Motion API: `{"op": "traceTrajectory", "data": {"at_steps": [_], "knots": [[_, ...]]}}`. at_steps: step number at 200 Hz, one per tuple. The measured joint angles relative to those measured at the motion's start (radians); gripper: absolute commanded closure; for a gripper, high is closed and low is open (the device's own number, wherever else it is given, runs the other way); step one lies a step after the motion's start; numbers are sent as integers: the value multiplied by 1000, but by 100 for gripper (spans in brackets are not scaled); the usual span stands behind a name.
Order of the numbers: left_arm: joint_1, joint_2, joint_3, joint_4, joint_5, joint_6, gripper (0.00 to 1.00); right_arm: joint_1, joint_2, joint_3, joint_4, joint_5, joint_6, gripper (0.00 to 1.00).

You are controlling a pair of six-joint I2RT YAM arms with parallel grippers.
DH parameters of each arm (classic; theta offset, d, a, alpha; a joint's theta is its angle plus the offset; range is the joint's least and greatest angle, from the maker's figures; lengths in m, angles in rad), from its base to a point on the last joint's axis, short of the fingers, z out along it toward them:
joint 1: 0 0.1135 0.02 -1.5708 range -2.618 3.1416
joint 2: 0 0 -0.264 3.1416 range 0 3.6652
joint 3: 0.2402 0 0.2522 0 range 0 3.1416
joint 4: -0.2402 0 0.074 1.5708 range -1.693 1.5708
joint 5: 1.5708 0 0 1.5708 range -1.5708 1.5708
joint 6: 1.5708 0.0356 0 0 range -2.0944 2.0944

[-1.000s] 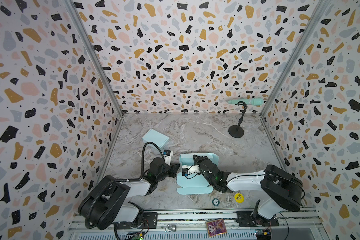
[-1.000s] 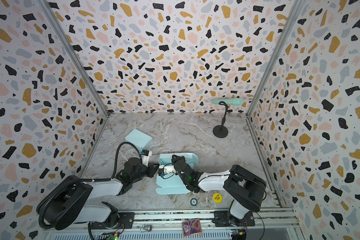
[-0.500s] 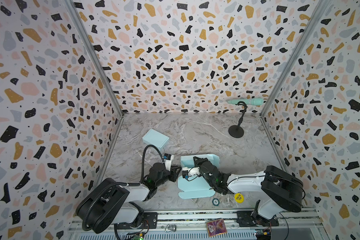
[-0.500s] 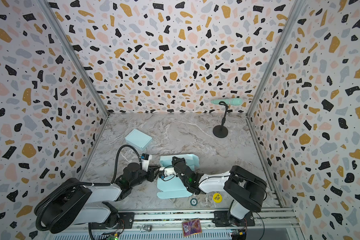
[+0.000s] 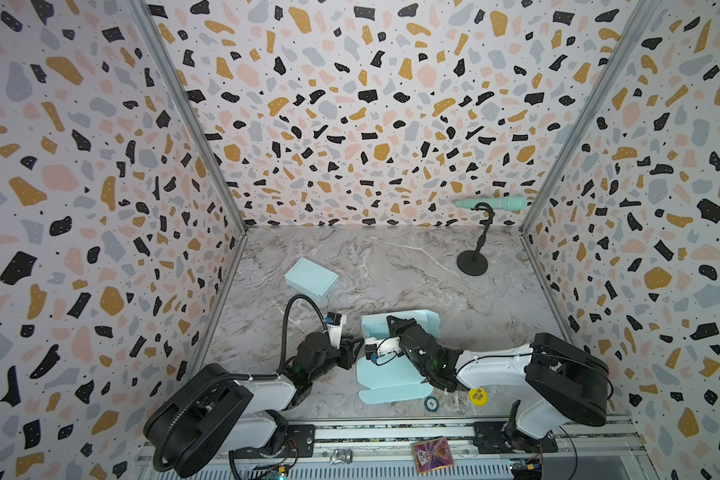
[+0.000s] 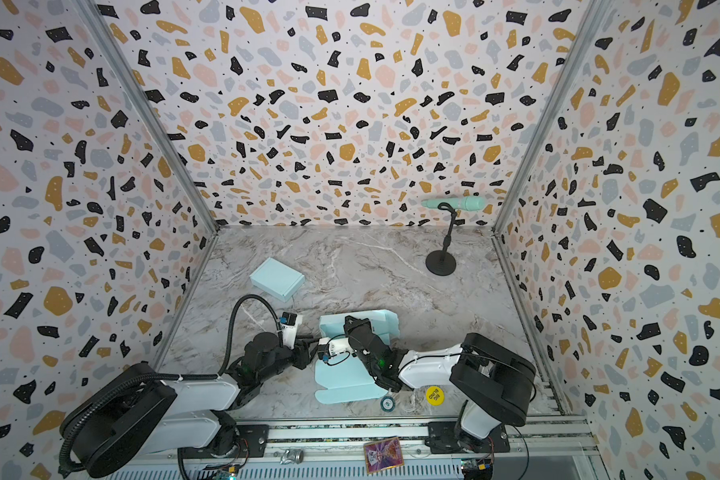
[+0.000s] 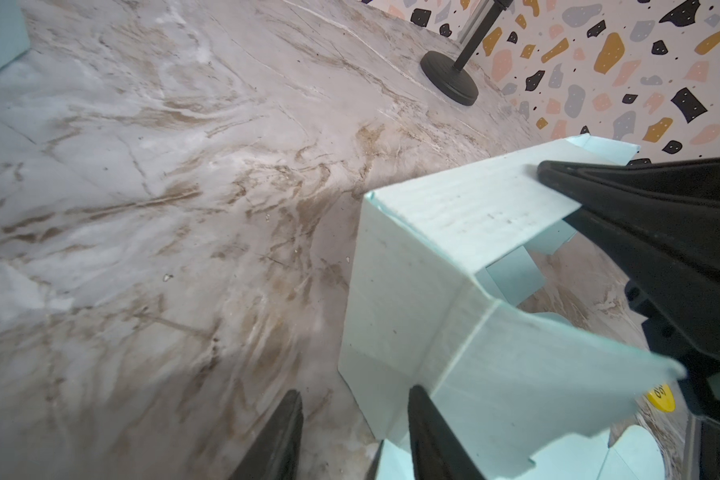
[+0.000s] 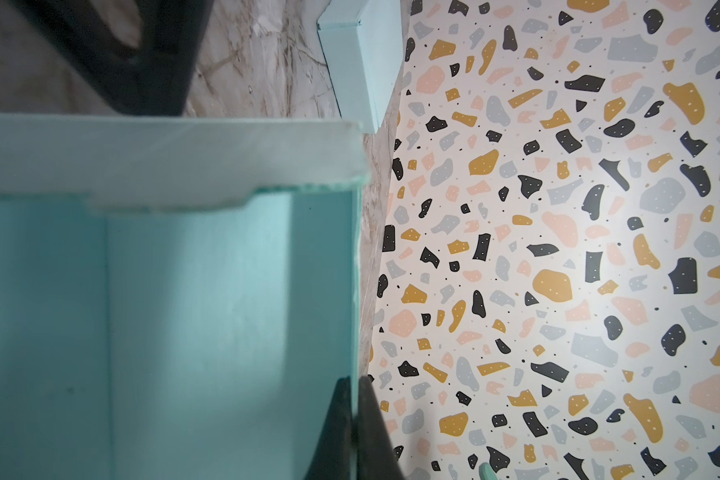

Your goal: Fold the paper box

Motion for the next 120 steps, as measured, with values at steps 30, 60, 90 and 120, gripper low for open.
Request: {"op": "traceTrajectory", "data": {"at_steps": [30,60,90,120], "knots": [[-5,-34,-10,-3,-5,-2,54,0,-3,-2,0,-2,0,100],[-13,-64,-11,-6,-6,-2,53,3,-4,-2,0,-5,0,100],[-13,-41,-10,-5,-19,2,54,4,-4,-2,0,-6,1,100],[-14,14,27,-23,-37,31,56,11,-4,-2,1,-5,4,100]]}}
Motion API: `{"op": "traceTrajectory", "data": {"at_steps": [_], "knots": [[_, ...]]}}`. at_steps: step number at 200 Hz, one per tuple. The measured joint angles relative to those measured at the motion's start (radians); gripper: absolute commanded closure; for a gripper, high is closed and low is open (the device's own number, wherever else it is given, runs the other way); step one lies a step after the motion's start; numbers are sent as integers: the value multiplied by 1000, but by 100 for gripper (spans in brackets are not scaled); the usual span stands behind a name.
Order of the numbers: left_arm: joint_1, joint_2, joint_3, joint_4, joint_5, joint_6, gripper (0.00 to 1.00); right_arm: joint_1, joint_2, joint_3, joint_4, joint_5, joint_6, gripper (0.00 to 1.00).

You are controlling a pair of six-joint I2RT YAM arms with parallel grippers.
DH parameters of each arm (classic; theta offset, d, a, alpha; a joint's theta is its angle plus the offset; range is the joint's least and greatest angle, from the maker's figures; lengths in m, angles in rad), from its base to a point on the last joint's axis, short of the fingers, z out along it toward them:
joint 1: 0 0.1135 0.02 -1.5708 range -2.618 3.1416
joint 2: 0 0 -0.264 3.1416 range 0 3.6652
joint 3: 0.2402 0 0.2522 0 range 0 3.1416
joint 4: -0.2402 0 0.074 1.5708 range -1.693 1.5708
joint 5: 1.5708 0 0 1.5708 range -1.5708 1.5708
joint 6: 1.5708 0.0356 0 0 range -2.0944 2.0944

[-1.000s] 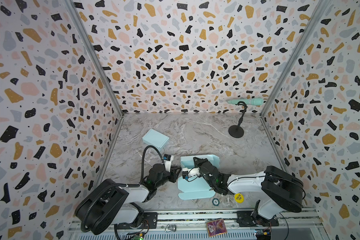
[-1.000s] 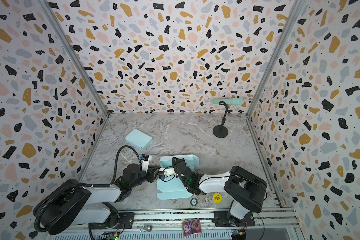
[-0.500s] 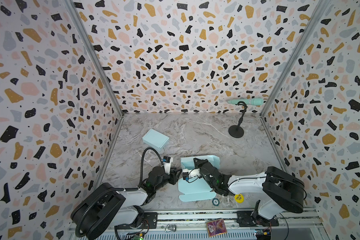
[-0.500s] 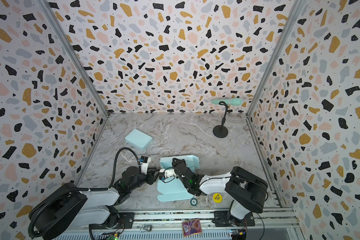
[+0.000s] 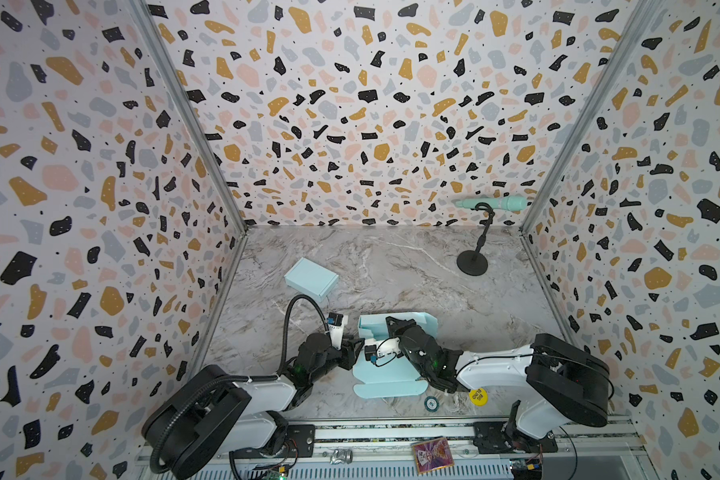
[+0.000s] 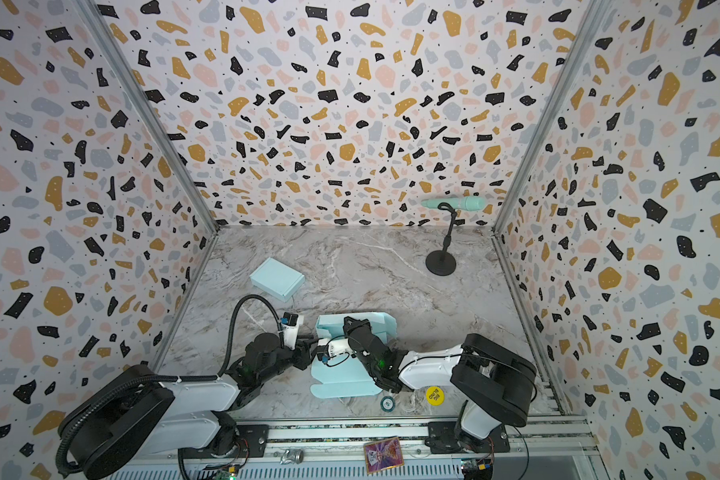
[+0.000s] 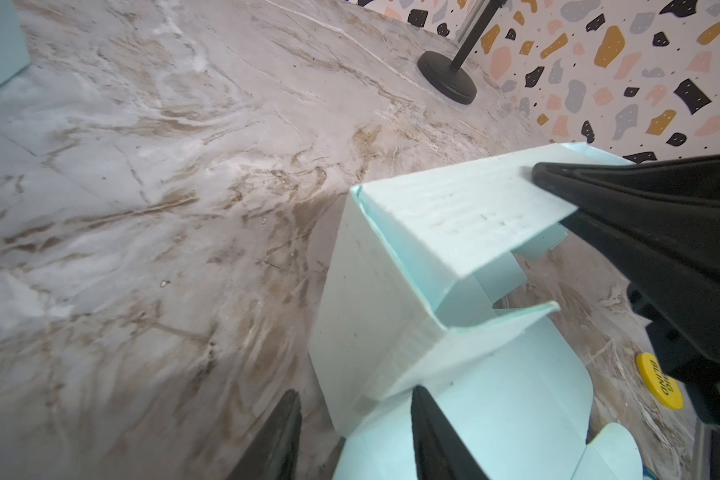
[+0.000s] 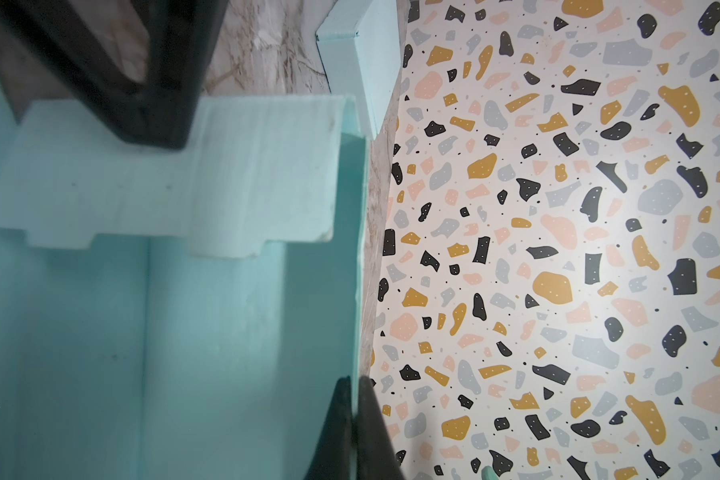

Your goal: Fold the paper box

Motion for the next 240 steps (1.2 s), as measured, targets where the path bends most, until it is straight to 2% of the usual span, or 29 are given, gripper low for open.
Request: {"op": "traceTrajectory", "data": {"at_steps": [36,70,113,144,168,173,182,187,202,218,240], "knots": [[-4,38,58,-3,-3,40,60,18,0,0,-1,0,15,100],[-4,45,64,-6,-23,63,72,37,0,0,-6,23,30,100],[-32,60,63,13,-100,81,80,70,8,2,-8,74,55,100],[-41,66,53,31,-162,98,89,123,10,28,-37,93,113,86],[-50,67,33,64,-185,117,92,169,2,90,-163,40,269,68],[-55,67,31,68,-188,121,92,172,-6,101,-193,19,313,63],[-63,67,27,76,-195,128,92,175,-29,117,-253,-31,394,46],[-67,67,25,82,-198,129,92,175,-49,124,-285,-62,444,42],[-74,66,19,105,-209,141,92,170,-135,129,-361,-156,590,35],[-78,66,18,117,-217,151,92,145,-241,129,-404,-257,730,33],[-84,66,18,130,-225,162,92,29,-407,112,-403,-405,922,31]]}}
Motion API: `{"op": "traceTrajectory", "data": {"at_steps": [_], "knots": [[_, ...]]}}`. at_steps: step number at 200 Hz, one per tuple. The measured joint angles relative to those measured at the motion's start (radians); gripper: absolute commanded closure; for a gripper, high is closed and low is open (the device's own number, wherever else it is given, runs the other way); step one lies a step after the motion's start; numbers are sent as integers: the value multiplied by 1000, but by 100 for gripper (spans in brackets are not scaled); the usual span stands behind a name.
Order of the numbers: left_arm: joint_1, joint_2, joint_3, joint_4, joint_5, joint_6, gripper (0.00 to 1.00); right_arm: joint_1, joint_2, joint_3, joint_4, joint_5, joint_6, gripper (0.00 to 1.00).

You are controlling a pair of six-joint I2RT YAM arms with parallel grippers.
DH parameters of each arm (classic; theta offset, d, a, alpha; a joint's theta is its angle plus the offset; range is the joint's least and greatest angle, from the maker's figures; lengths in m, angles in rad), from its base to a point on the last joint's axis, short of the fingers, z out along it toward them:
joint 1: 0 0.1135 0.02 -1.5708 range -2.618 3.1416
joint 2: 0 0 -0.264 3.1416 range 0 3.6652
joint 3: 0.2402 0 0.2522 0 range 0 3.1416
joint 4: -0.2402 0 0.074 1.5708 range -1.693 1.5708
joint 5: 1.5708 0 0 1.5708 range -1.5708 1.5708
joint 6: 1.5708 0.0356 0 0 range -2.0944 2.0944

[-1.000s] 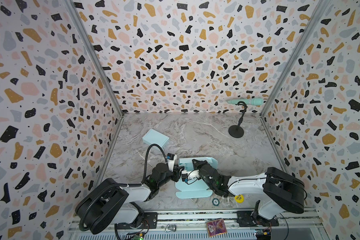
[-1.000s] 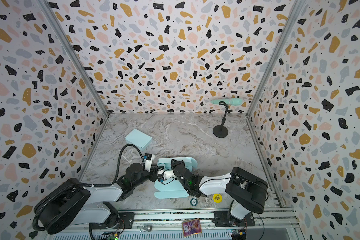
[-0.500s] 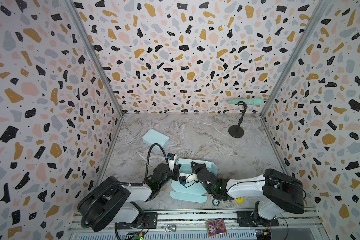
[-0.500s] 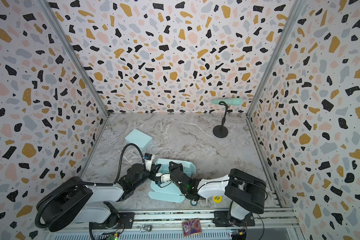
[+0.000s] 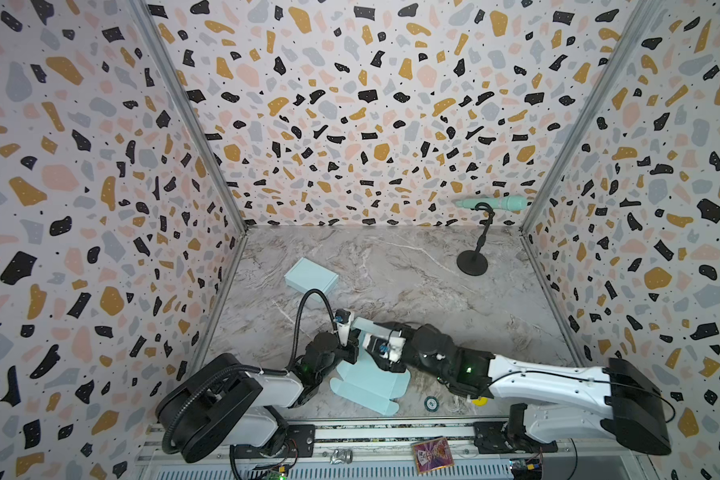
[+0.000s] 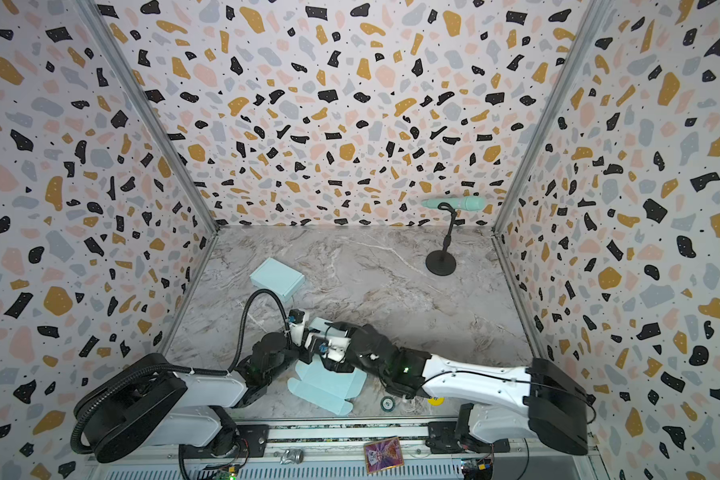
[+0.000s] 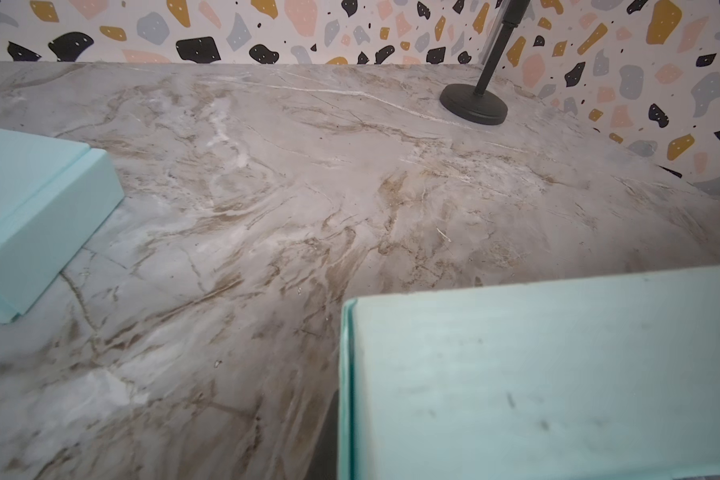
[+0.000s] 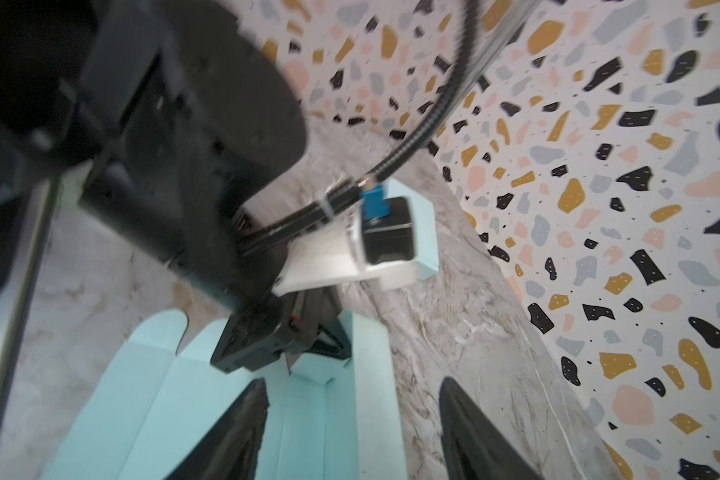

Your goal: Fold the paper box

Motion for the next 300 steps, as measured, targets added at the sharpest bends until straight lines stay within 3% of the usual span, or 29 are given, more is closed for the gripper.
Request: {"op": "traceTrajectory", "data": {"at_steps": [25,41,58,94,128,171,196,257,300], "knots": [[-16,4,2,-1,-13,15,92,-232,-77,8,-2,-144,205,32],[-21,13,14,-2,-14,23,92,-359,-9,56,-27,-231,303,32],[-26,25,36,-3,-15,35,92,-412,96,111,-65,-302,364,32],[-34,51,95,-13,-18,61,92,-423,289,165,-100,-456,437,32],[-40,82,138,-38,-29,86,92,-442,384,165,-82,-578,501,35],[-45,139,159,-42,-44,106,93,-459,437,127,14,-675,581,55],[-49,182,166,-37,-55,117,92,-458,471,119,37,-693,600,59],[-53,267,146,62,-84,112,76,-447,495,118,51,-697,599,63],[-55,329,119,129,-92,103,79,-438,495,118,51,-680,599,64]]}}
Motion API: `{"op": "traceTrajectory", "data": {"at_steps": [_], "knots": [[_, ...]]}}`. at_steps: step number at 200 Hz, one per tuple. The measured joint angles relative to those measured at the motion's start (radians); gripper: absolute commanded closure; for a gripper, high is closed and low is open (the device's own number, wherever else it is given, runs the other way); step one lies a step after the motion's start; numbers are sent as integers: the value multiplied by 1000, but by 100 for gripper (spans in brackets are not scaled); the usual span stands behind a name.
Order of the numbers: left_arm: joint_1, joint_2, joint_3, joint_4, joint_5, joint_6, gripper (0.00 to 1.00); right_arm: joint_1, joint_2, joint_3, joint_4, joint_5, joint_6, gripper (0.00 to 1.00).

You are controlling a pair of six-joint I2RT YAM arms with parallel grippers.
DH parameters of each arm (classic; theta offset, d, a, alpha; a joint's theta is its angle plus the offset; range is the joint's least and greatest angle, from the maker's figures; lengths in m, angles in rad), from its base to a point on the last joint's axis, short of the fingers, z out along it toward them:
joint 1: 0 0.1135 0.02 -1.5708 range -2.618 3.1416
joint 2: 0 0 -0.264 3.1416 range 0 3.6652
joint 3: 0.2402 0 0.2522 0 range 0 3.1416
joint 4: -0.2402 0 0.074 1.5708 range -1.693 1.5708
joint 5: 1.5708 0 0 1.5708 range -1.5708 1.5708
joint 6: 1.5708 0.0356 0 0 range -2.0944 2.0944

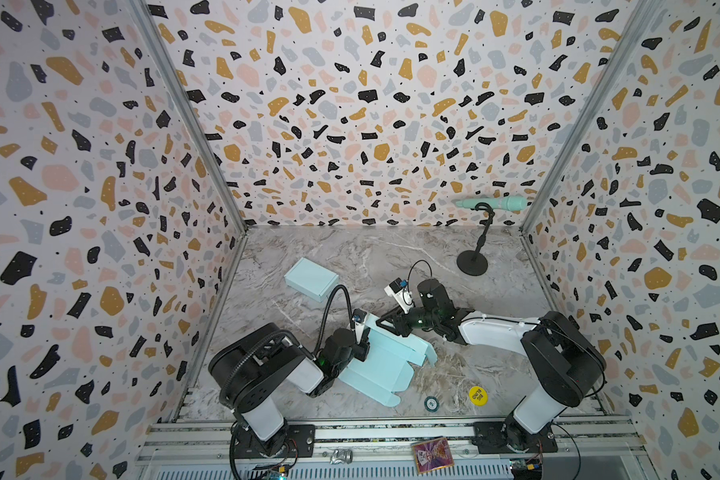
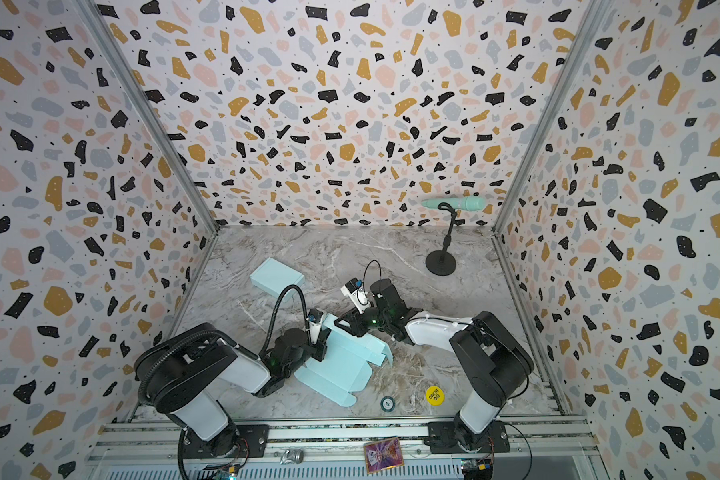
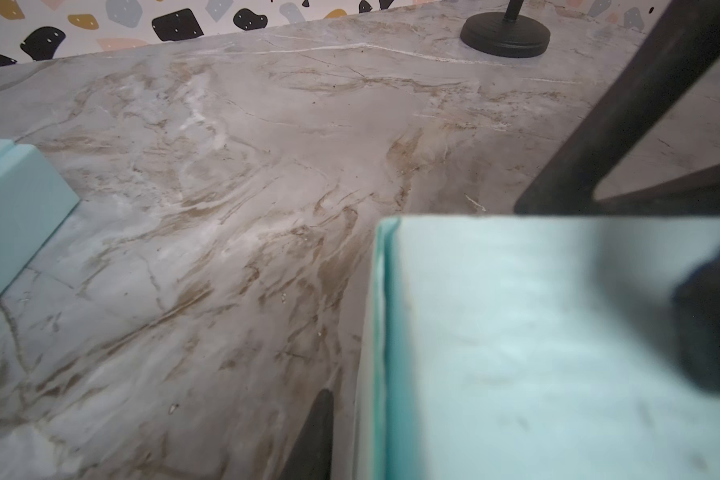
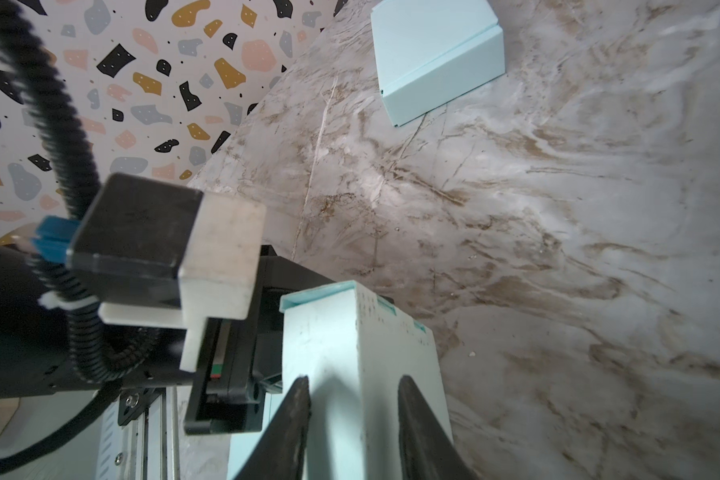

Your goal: Fold the paper box

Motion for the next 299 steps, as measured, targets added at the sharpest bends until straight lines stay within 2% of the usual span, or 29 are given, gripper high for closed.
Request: {"op": "traceTrajectory", "data": {"at_steps": [28,55,112,141,168,194,201,245,299], "knots": [[-5,16,0,33,-2,-7,82,4,0,0,0,6,1,65],[-11,22,0,53,-9,-14,95,11,0,0,6,19,6,66],[-18,14,0,46,-24,-19,99,23,-32,-1,-30,68,15,65],[-23,-54,0,-6,-45,-58,100,40,-219,0,-191,203,-8,65],[-23,-117,16,-89,-79,-127,100,88,-459,47,-327,395,-36,79],[-23,-164,32,-177,-106,-201,100,175,-587,98,-440,577,-43,97],[-23,-180,37,-204,-111,-221,100,197,-599,105,-467,616,-42,100],[-23,-246,98,-367,-142,-312,100,270,-558,95,-609,806,-24,100],[-23,-296,114,-459,-156,-356,100,276,-486,55,-629,875,-18,100]]}}
